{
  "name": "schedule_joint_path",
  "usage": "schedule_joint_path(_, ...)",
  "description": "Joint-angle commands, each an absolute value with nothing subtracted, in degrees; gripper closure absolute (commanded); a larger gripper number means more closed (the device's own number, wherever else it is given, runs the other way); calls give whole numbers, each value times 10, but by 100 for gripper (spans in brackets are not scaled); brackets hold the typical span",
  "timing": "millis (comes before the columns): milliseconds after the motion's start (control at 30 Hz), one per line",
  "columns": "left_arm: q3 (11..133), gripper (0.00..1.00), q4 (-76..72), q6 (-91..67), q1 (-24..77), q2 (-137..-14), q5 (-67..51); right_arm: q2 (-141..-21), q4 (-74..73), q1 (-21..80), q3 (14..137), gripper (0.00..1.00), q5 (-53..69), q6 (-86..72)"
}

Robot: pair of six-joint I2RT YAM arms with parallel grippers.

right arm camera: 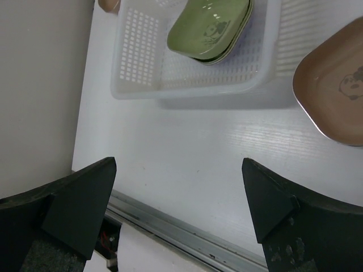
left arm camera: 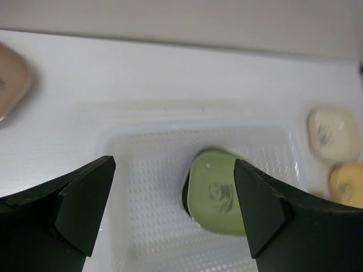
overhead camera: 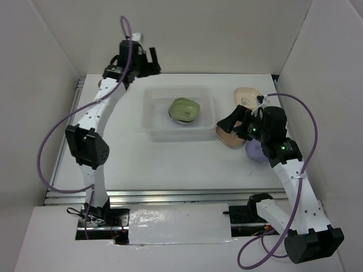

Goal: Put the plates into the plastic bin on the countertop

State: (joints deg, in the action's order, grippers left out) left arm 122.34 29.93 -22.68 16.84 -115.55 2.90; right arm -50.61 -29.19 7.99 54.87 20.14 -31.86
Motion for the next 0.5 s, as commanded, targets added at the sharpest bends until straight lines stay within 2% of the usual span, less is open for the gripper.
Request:
schedule_joint_path(0, 1200, 1, 279, -387, 43, -1119, 89, -504, -267, 80, 553, 0, 203, -309)
schedule_joint_path(167, 1185, 1, 255, -396, -38, -1166, 57, -504, -252, 80, 540, 0, 212, -315)
schedule_joint_path(333, 1239, 1, 265, -434, -85, -1269, 29, -495, -238, 83, 521, 0, 222, -315)
schedule_joint_path(467, 1187, 1, 178, -465, -117, -1285, 9, -492, -232, 83, 511, 0, 228, -305)
